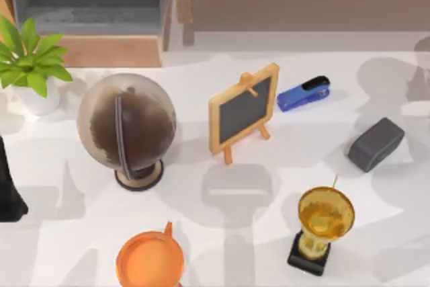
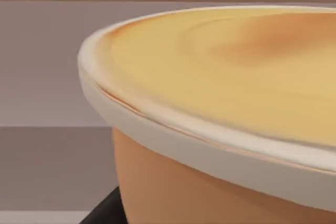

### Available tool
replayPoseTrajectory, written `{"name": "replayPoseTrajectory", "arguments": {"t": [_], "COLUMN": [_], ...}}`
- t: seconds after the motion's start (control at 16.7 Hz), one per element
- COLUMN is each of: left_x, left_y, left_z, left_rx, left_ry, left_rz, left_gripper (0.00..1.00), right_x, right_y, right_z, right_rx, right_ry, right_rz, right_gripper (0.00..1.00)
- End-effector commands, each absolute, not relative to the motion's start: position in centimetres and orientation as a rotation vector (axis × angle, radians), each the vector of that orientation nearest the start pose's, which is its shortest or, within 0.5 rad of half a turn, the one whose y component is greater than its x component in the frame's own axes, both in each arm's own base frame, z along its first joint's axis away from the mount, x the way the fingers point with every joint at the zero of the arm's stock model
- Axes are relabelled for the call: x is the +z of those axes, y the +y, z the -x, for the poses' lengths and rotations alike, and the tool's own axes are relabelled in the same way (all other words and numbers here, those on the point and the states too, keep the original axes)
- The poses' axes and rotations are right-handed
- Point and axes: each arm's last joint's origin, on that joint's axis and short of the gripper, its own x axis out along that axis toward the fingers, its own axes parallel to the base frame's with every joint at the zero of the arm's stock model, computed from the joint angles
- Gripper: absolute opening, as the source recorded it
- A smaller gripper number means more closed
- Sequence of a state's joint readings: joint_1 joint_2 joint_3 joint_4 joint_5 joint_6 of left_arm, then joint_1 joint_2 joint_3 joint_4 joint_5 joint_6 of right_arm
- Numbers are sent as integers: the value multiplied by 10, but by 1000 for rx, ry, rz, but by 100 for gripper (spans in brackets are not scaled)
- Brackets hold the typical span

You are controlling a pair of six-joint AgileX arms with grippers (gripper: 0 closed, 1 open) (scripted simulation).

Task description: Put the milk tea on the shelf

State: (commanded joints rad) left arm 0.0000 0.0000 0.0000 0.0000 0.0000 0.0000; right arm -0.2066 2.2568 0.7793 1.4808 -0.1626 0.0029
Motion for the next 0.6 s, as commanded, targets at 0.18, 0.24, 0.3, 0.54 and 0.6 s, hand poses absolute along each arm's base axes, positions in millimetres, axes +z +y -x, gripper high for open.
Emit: {"name": "replayPoseTrajectory", "arguments": {"t": [0.18,0.24,0.3,0.54,0.6], "left_x": [160,160,160,160,160], "left_y": [-1,-1,-1,-1,-1], "left_z": [-106,-106,-106,-106,-106], "left_rx": [0,0,0,0,0], "left_ry": [0,0,0,0,0], "left_rz": [0,0,0,0,0], "left_gripper": [100,100,100,100,100], "right_x": [70,71,71,75,81], "right_y": [-69,-69,-69,-71,-76], "right_z": [-367,-367,-367,-368,-368], "right_rx": [-18,-18,-18,-23,-36], "right_ry": [-1,-1,-1,-20,-39], "right_rz": [10,10,10,12,17], "right_gripper": [0,0,0,0,0]}}
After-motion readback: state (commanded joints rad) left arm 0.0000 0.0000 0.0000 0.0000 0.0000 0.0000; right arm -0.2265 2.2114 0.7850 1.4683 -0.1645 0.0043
